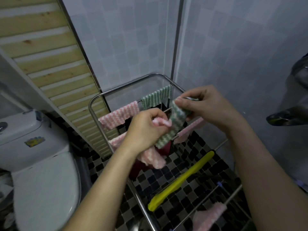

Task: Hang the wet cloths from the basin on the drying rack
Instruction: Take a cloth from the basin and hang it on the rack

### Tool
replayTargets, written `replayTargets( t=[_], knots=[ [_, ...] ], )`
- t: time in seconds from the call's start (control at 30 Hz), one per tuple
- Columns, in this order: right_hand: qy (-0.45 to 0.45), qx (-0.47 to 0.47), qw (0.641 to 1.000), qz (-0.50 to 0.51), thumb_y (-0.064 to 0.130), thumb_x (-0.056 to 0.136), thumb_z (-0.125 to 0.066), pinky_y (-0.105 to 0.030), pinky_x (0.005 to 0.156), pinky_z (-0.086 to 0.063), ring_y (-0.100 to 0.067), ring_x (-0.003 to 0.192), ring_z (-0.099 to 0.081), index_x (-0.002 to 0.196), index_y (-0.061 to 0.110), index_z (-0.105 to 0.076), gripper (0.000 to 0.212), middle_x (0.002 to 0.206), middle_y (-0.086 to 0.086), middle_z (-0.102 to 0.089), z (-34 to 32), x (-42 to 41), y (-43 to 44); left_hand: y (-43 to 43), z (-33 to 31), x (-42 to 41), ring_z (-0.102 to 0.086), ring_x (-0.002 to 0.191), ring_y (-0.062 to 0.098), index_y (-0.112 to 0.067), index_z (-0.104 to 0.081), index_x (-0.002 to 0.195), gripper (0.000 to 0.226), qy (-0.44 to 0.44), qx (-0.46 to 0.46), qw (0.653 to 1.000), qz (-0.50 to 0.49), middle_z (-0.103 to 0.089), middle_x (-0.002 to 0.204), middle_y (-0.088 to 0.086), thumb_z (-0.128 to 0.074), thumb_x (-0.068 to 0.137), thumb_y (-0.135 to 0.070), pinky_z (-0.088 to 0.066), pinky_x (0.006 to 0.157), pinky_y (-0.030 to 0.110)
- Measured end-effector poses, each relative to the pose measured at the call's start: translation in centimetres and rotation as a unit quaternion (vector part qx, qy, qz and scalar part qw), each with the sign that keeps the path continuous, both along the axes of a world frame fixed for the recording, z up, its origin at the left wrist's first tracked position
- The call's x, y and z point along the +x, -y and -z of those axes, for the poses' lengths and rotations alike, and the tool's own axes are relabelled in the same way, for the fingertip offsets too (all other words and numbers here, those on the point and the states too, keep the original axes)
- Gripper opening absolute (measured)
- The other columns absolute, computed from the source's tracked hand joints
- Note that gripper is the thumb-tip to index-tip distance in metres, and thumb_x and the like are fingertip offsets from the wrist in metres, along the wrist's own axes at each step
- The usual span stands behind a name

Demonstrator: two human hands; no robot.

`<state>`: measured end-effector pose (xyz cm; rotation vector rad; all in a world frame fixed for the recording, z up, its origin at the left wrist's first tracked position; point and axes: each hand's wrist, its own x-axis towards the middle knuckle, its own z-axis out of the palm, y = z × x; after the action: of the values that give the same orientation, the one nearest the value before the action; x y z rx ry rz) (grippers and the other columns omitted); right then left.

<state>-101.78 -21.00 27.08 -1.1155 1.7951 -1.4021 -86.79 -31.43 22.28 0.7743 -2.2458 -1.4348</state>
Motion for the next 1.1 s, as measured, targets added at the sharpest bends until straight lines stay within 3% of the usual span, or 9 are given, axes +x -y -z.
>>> replayTargets(
  t=[0.1,0.27,0.37,0.47,0.63,0.7,0.87,1.0,1.1],
  knots=[
    [0.007,0.008,1.000,-0.023,0.016,0.085,-0.066,-0.022,0.055,-0.056,-0.011,0.061,-0.065,0.085,0.009,-0.072,0.009,0.066,0.000,-0.070,-0.1,-1.2,0.3,1.4,0.2,0.0,-0.056,0.059,0.009,-0.030,-0.062,0.076,0.019,0.032,-0.044,0.999,0.001,-0.066,0.070,-0.009,-0.078,0.076,-0.020,-0.050,0.057,0.034],
    [0.022,0.027,0.998,-0.052,0.017,0.088,-0.064,-0.021,0.058,-0.052,-0.010,0.062,-0.062,0.083,0.012,-0.072,0.011,0.067,0.002,-0.069,0.1,-2.8,1.4,3.0,-1.1,0.0,-0.071,0.089,0.027,-0.027,-0.066,0.111,0.035,0.030,0.079,0.995,0.061,-0.072,0.105,0.011,-0.074,0.082,-0.010,-0.057,0.087,0.037],
    [0.012,0.027,0.997,-0.077,0.011,0.091,-0.061,-0.014,0.054,-0.046,-0.001,0.056,-0.058,0.081,0.011,-0.069,0.013,0.060,0.009,-0.066,0.0,-2.7,2.2,3.0,-1.8,-0.6,-0.071,0.095,0.015,-0.024,-0.069,0.113,0.031,0.003,0.070,0.994,0.079,-0.074,0.105,-0.002,-0.074,0.082,-0.021,-0.054,0.094,0.037],
    [-0.018,0.036,0.992,-0.116,0.008,0.092,-0.059,-0.009,0.054,-0.043,0.005,0.054,-0.056,0.080,0.011,-0.068,0.016,0.056,0.013,-0.065,-0.1,-2.4,3.0,2.2,-2.0,-1.9,-0.070,0.080,0.002,-0.019,-0.071,0.099,0.019,-0.036,0.089,0.992,0.077,-0.075,0.089,-0.009,-0.075,0.081,-0.020,-0.053,0.075,0.017],
    [0.004,0.008,0.998,-0.063,0.006,0.089,-0.063,-0.013,0.056,-0.046,0.003,0.055,-0.058,0.080,0.013,-0.069,0.013,0.058,0.012,-0.067,0.5,-3.3,3.4,3.5,-1.1,-2.7,-0.064,0.067,0.025,-0.005,-0.064,0.087,0.017,0.006,0.084,0.993,0.077,-0.069,0.082,0.021,-0.077,0.079,-0.012,-0.056,0.067,0.044],
    [0.009,0.009,0.998,-0.057,0.004,0.089,-0.062,-0.012,0.058,-0.048,0.002,0.058,-0.061,0.082,0.011,-0.070,0.013,0.060,0.010,-0.069,0.9,-3.7,3.5,4.0,-1.3,-2.5,-0.056,0.052,0.012,-0.008,-0.063,0.085,0.012,0.036,0.082,0.991,0.102,-0.066,0.065,0.010,-0.074,0.081,-0.006,-0.049,0.051,0.026],
    [0.041,-0.016,0.999,-0.021,0.018,0.080,-0.067,-0.024,0.069,-0.057,-0.008,0.067,-0.067,0.074,0.021,-0.078,0.013,0.069,0.005,-0.073,2.0,-5.2,3.8,5.6,-1.1,-2.5,-0.051,0.046,0.012,-0.016,-0.059,0.068,0.020,0.183,-0.129,0.968,0.113,-0.060,0.059,0.001,-0.073,0.081,-0.018,-0.037,0.048,0.025],
    [0.082,-0.058,0.995,0.013,0.019,0.073,-0.071,-0.023,0.074,-0.056,-0.009,0.072,-0.069,0.075,0.025,-0.079,0.010,0.075,0.004,-0.074,2.9,-6.9,3.5,6.8,0.1,-2.4,-0.044,0.046,0.010,-0.020,-0.059,0.064,0.027,0.115,-0.174,0.978,-0.009,-0.055,0.052,-0.003,-0.068,0.087,-0.031,-0.031,0.048,0.026],
    [-0.007,0.018,1.000,0.021,0.006,0.073,-0.076,-0.026,0.085,-0.054,-0.008,0.086,-0.071,0.085,0.025,-0.076,0.023,0.087,0.009,-0.076,4.1,-8.3,3.3,6.7,0.9,-2.9,-0.045,0.046,0.010,-0.025,-0.061,0.064,0.025,0.032,-0.124,0.990,-0.057,-0.058,0.054,-0.005,-0.071,0.084,-0.036,-0.036,0.049,0.027]
  ],
)
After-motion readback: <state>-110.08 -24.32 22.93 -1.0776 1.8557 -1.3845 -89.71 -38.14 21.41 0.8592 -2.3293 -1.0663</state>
